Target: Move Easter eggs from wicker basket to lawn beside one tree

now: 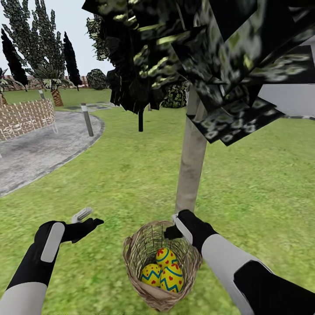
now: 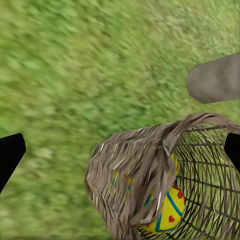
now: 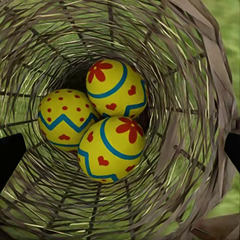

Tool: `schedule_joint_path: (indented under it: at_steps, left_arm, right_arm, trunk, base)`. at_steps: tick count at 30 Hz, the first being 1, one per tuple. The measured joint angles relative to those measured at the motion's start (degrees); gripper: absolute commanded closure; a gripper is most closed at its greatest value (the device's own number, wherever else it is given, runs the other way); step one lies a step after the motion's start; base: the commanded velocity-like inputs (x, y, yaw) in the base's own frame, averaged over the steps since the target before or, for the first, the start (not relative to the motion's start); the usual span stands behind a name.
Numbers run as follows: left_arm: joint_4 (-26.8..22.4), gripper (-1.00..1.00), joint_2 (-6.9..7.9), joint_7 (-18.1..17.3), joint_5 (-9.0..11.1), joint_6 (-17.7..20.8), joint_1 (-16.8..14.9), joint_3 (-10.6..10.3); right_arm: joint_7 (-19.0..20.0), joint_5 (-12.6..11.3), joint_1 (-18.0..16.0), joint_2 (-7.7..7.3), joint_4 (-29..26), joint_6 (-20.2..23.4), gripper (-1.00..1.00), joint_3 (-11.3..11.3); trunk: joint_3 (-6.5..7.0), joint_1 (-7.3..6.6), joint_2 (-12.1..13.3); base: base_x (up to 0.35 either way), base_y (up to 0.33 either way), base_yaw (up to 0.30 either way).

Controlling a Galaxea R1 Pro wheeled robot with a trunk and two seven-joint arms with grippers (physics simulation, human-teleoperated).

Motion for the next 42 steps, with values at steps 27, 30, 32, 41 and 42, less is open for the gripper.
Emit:
schedule_joint_path:
  at_steps: [27, 30, 32, 41, 42]
  left_arm:
    - [0.0, -1.0, 0.24, 0.0, 0.0, 0.1, 0.0, 1.3]
    - [0.0, -1.0, 0.25, 0.0, 0.0, 0.1, 0.0, 1.3]
    - [0.0, -1.0, 0.25, 0.0, 0.0, 0.1, 0.0, 1.4]
    - [0.0, -1.0, 0.32, 0.0, -0.1, 0.1, 0.0, 1.4]
    - [0.0, -1.0, 0.33, 0.0, -0.1, 0.1, 0.0, 1.4]
  right_arm:
    - [0.1, -0.5, -0.6, 0.01, 0.0, 0.4, -1.0, 0.1]
    - [0.1, -0.4, -0.6, 0.0, 0.0, 0.4, -1.0, 0.0]
    - [0.1, -0.4, -0.6, -0.02, 0.0, 0.5, -1.0, 0.0]
    - [0.1, -0.5, -0.6, -0.03, 0.0, 0.5, -1.0, 0.0]
    - [0.1, -0.7, -0.6, -0.03, 0.0, 0.5, -1.0, 0.0]
  trunk:
    - [-5.66, 5.93, -10.8]
    - [-6.48, 6.59, -12.0]
    - [-7.03, 7.03, -12.8]
    - [-9.48, 9.01, -16.4]
    - [-9.76, 9.23, -16.8]
  base:
    - [0.0, 0.0, 0.0]
    - [0.0, 0.0, 0.0]
    - [0.0, 0.0, 0.0]
    - [0.0, 0.0, 0.0]
    - [0.0, 0.0, 0.0]
